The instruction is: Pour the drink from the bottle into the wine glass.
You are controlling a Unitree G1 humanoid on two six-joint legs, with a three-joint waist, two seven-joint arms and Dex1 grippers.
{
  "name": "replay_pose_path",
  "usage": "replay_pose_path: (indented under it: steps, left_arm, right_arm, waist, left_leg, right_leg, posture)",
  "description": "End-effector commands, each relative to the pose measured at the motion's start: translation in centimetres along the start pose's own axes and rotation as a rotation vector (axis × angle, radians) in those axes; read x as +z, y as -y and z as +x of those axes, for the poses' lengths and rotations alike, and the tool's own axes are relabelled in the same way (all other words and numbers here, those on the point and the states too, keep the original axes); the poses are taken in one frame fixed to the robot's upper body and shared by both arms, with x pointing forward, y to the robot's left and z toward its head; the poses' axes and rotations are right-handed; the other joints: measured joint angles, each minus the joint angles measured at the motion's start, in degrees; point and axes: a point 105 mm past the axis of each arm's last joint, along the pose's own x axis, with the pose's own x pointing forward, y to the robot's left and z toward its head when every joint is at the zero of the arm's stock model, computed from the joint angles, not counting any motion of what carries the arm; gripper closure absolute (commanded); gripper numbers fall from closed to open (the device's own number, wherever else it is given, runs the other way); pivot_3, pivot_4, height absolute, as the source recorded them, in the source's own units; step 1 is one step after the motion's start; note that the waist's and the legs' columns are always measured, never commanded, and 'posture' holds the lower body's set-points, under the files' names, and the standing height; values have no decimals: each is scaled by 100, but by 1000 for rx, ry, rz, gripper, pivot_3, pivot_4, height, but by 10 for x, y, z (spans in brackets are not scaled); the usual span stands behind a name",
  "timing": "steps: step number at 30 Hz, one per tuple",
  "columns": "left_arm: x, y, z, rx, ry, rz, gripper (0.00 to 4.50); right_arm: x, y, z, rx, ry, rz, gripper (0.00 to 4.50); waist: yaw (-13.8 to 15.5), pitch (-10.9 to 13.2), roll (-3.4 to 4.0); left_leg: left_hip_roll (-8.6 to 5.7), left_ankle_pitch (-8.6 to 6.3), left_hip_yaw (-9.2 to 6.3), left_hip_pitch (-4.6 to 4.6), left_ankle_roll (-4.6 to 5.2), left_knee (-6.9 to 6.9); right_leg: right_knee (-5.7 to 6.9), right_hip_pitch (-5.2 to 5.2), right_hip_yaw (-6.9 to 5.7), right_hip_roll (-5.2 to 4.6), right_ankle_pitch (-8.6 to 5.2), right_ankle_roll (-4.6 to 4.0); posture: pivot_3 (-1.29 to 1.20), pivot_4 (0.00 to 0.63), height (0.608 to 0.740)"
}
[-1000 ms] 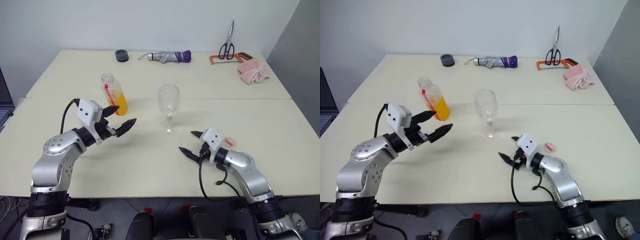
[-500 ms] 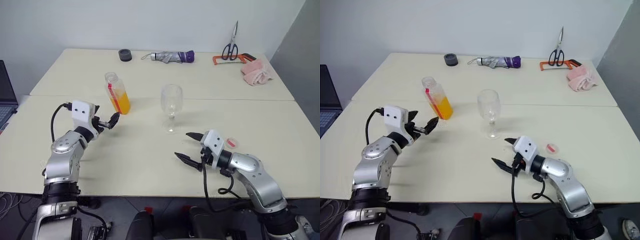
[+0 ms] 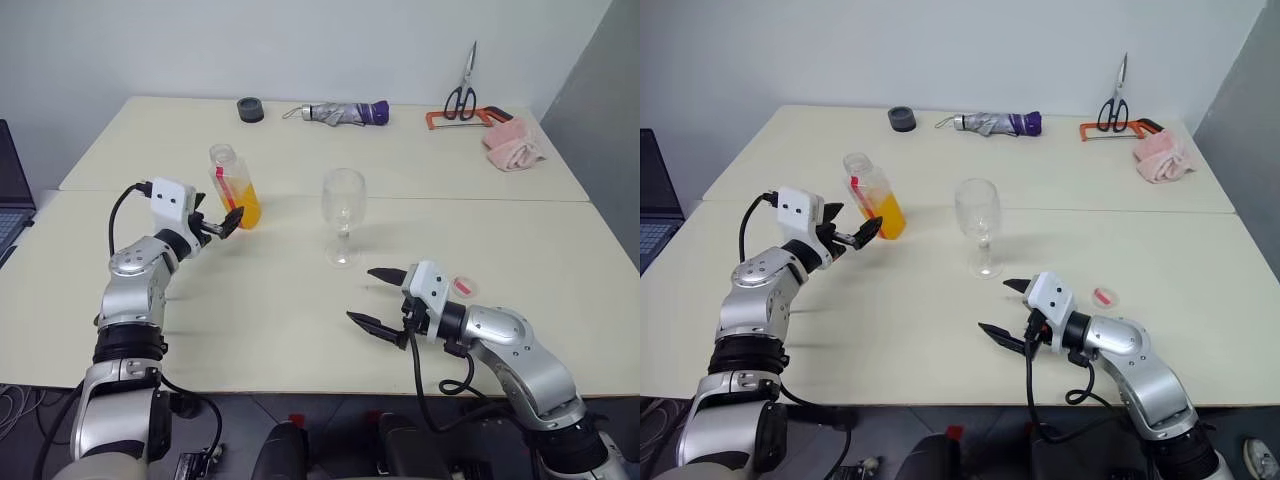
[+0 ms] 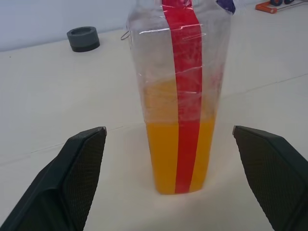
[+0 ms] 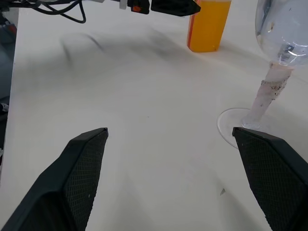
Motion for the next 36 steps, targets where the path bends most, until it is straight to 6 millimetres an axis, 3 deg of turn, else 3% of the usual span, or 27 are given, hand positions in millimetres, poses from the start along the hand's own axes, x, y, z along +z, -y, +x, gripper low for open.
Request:
replay_pose_path:
  steps: [1,13,16,23,30,36]
  left_arm:
    - [18,-2,6,-14,50,42,0]
    - [32,-6,26,-25,77,38,0]
    - [33,-7,29,-23,80,29,573]
    - [32,-3,34,-37,85,9,2588]
    - [37,10,36,-86,113,15,2738]
    - [56,43,35,-210,174,93,2739]
  right_arm:
    - [14,-3,0,7,36,-48,79]
    - [14,-1,0,2,34,-65,79]
    - [14,-2,0,0,35,-67,0]
    - [14,-2,-1,-5,33,-72,0]
    - [26,3,-6,-41,73,-97,0]
    - [52,7,-17,-72,134,-102,0]
  waist:
    - [0,0,0]
    - [-1,0,-1]
    - [-2,0,-1]
    - [-3,0,-1]
    - [0,0,-1]
    - [4,1,-2]
  left_leg:
    - [0,0,0,0,0,0]
    - [-1,0,4,-4,0,1]
    - [-2,0,7,-5,0,2]
    - [-2,0,8,-5,0,3]
    - [-2,1,8,-7,-1,4]
    - [-2,2,1,-16,-3,7]
  right_leg:
    - [0,0,0,0,0,0]
    - [-3,0,-5,1,0,0]
    - [-4,0,-6,1,0,0]
    - [-3,-1,-7,1,0,0]
    - [-1,-1,-7,1,0,0]
    - [-5,-2,-10,-3,0,0]
  posture:
    - [0,150,740]
    - [0,150,740]
    - [0,150,740]
    - [0,150,740]
    - [0,150,740]
    - [0,150,740]
